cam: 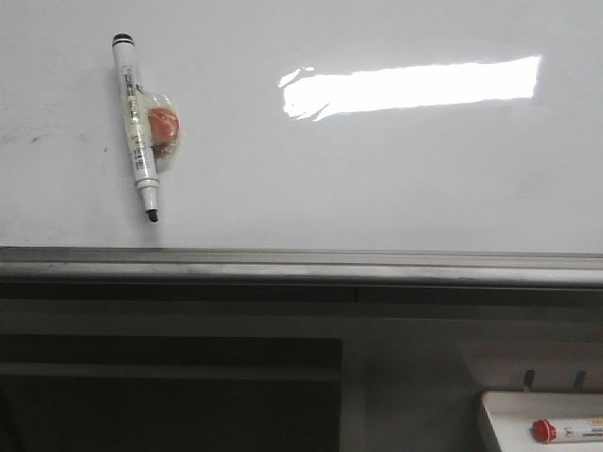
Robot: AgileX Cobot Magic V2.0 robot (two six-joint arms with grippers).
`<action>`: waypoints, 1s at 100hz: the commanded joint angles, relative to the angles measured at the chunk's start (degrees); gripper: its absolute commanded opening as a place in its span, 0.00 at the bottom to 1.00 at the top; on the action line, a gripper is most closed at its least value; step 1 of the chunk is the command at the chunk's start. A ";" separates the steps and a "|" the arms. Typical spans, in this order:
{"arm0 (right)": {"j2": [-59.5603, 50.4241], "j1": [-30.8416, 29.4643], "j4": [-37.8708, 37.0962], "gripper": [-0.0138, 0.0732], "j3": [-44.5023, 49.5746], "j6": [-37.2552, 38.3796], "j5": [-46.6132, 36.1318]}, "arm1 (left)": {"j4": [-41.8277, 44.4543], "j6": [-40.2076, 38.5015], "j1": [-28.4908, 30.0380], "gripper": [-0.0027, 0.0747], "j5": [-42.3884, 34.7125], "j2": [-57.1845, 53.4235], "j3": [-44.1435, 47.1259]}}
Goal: Write number 2 on whiteboard
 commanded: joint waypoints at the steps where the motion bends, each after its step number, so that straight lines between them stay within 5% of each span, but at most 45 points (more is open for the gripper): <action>1: -1.25 -0.33 -0.49 0.08 1.40 0.06 -1.26 | -0.73 -0.35 0.18 0.01 -4.22 -1.51 0.74; 100: -1.25 -0.33 -0.49 0.08 1.40 0.06 -1.26 | 0.20 -0.35 0.18 0.01 -4.22 -1.51 0.74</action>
